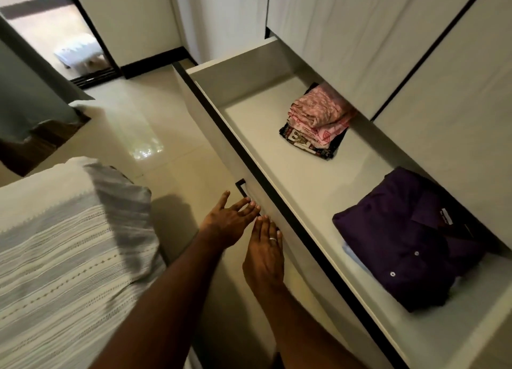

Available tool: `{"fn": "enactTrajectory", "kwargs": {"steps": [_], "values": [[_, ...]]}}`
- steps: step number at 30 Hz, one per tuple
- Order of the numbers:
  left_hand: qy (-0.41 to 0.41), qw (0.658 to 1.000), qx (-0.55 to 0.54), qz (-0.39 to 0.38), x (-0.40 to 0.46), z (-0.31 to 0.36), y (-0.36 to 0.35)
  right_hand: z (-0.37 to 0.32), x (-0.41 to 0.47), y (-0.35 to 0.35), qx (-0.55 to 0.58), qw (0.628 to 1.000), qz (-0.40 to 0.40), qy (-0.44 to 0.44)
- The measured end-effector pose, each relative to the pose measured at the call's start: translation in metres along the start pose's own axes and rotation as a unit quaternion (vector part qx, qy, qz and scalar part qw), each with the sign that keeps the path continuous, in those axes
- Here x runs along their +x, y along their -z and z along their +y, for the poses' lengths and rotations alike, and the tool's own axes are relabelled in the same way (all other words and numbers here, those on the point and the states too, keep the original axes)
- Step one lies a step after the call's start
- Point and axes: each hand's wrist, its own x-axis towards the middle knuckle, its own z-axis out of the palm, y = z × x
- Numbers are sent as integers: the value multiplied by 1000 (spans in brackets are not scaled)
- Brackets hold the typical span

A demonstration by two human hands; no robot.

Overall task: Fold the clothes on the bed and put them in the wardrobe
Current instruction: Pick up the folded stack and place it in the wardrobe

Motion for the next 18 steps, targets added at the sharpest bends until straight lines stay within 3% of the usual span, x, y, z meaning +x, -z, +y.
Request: {"fn": "enactTrajectory", "kwargs": {"steps": [4,18], "values": [[-30,999,5,-14,33,-3,26,22,22,13,11,999,-4,-32],[-101,994,47,2,135,16,98,82,89,41,39,983,94,-150]]}}
